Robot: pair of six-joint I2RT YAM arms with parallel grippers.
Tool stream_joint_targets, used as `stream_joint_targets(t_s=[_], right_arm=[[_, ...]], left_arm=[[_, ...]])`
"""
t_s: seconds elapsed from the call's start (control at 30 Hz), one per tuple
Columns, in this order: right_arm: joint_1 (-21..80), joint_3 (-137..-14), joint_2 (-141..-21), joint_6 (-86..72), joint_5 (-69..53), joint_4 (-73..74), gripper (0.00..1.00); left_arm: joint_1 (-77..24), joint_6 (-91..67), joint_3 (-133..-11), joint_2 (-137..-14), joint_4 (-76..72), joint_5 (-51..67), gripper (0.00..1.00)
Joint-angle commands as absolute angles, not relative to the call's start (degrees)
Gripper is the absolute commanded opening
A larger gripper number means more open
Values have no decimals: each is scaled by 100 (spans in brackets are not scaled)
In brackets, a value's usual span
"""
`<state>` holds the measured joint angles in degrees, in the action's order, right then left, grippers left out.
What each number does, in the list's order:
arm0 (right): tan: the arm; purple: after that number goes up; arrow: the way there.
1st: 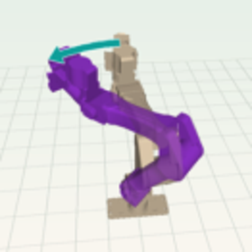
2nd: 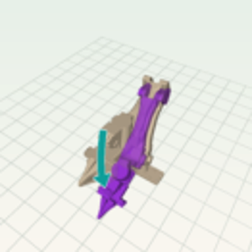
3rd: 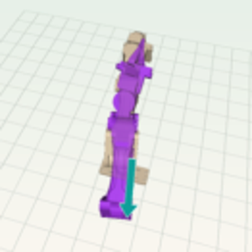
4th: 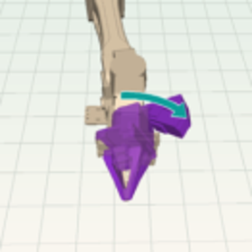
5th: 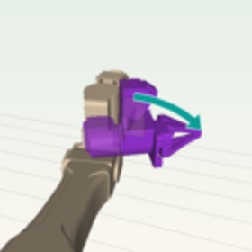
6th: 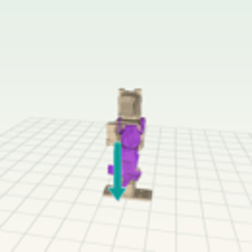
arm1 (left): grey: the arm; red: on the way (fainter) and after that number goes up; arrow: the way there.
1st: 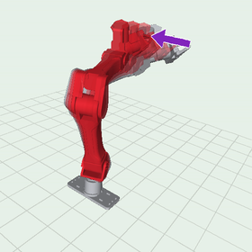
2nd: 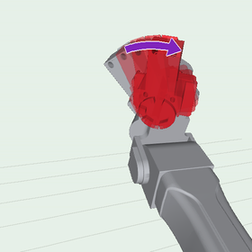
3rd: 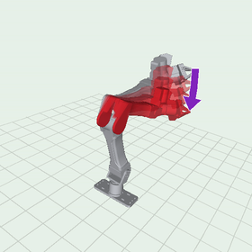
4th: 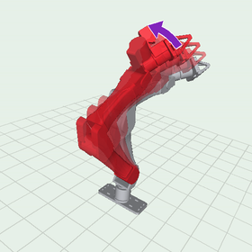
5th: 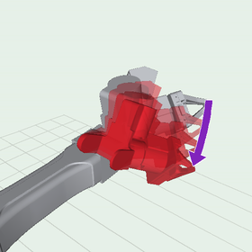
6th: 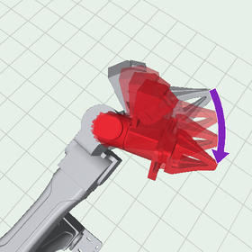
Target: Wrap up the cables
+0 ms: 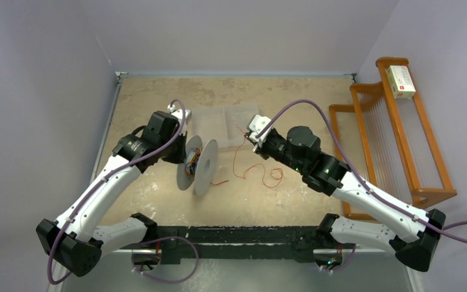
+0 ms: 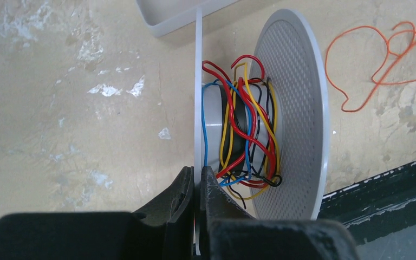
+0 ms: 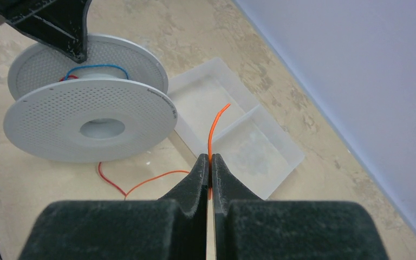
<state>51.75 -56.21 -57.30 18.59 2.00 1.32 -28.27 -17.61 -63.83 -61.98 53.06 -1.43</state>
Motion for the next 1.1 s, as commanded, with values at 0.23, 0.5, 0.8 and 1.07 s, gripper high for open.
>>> stream_joint_targets(t_s=[0.23, 0.5, 0.8, 1.07], right_arm=[[5110, -5362, -5759, 2282, 123, -175, 0], [4819, -5334, -5765, 2783, -218, 283, 0], [4389, -5301, -5814, 3441, -1562, 545, 0], [4258, -5379, -6283, 3616, -2542, 318, 0]], left_arm=[[-3812, -1122, -6479, -6398, 4804, -667, 0], [-4524, -745, -6249, -6264, 4760, -839, 0], [-4739, -606, -6103, -6203, 4594, -844, 0], [-4746, -692, -6025, -6291, 4331, -741, 0]])
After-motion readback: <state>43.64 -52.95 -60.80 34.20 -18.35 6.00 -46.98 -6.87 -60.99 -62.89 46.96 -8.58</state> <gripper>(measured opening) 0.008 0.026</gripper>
